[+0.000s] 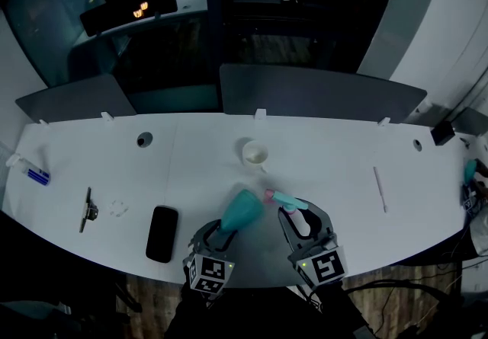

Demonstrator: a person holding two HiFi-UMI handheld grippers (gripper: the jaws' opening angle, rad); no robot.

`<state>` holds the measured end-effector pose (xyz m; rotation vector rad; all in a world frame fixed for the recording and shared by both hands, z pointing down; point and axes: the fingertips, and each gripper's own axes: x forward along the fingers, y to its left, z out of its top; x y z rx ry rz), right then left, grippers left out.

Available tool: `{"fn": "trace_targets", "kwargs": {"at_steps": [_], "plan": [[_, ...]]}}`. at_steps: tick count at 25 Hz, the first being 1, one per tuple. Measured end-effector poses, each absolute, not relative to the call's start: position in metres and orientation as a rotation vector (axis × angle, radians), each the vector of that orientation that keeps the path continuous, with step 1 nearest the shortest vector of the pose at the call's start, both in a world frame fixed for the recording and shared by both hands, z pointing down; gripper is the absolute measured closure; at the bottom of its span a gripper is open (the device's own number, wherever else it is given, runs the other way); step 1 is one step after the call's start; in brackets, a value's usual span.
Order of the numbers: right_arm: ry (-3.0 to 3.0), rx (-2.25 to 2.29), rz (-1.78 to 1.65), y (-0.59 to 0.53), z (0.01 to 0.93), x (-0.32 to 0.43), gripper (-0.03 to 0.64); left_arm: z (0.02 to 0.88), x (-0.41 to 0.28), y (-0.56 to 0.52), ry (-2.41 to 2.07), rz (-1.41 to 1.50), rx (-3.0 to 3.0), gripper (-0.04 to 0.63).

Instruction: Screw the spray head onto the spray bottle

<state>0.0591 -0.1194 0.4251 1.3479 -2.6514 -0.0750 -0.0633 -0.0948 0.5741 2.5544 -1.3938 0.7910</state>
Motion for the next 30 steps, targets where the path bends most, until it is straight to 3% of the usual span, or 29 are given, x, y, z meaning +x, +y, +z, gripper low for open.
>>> {"fn": "trace_targets", "kwargs": {"at_steps": [4, 10, 19, 24, 30], "plan": [[-2.674, 1.374, -0.079, -0.121, 0.424, 0.06, 0.491, 0.551, -0.065, -0.09, -1.282, 0.951, 2.652, 0.385], [-2.678, 1.396, -0.071, -0.123, 0.427, 0.061, 0.491, 0.519, -0.067, -0.076, -0.883, 1.67, 2.791, 0.388], [-2.673, 1.425, -0.074, -0.124, 0.424, 0.068, 0.491, 0.519, -0.048, -0.066, -0.434, 2.395, 2.575, 0.39], [-2.663, 1.451, -0.063, -0.124, 0.425, 0.076, 0.491, 0.521, -0.025, -0.066, -0.212, 2.652, 2.504, 0.39], [-2.655, 1.47, -0.061, -0.125, 0.425, 0.082, 0.491, 0.524, -0.011, -0.072, -0.005, 2.731, 2.46, 0.388]]}}
